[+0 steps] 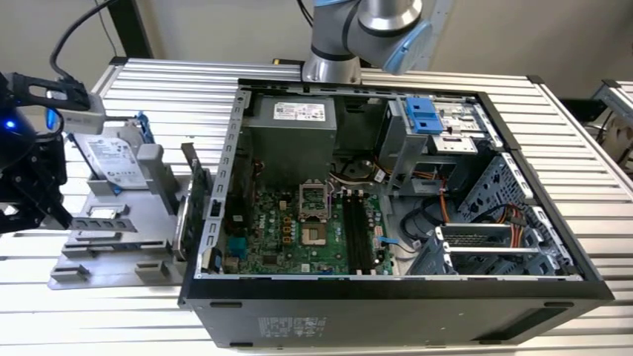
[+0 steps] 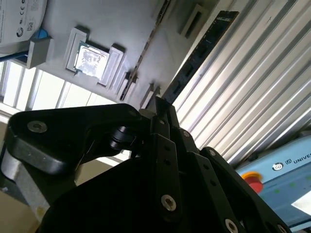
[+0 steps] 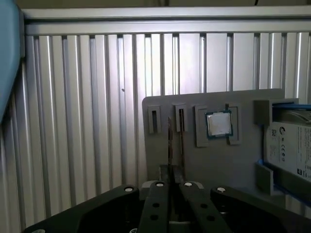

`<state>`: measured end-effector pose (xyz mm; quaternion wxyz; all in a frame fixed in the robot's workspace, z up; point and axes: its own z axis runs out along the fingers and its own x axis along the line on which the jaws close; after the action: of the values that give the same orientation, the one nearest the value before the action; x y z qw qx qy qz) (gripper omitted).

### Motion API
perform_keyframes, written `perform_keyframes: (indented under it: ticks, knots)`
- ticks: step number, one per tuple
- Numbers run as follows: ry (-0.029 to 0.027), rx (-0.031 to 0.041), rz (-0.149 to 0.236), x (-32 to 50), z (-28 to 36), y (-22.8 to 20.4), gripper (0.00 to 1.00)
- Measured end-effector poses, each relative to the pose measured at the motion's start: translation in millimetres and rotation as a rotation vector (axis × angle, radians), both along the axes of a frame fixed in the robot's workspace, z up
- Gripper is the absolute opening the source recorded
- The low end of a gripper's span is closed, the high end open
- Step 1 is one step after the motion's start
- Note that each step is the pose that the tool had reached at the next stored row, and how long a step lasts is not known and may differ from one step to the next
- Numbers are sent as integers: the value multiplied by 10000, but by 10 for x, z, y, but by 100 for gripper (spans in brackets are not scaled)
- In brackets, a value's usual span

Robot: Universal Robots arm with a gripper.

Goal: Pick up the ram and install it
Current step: 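Pick up the ram and move it above insertion slot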

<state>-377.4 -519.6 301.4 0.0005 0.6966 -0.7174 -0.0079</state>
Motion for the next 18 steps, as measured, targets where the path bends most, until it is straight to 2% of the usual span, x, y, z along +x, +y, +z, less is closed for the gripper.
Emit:
perform_keyframes:
  ticks: [10, 18]
  knots:
    - [0, 0, 29, 0, 123, 0, 0]
    - [1, -1, 59, 0, 270, 2, 0]
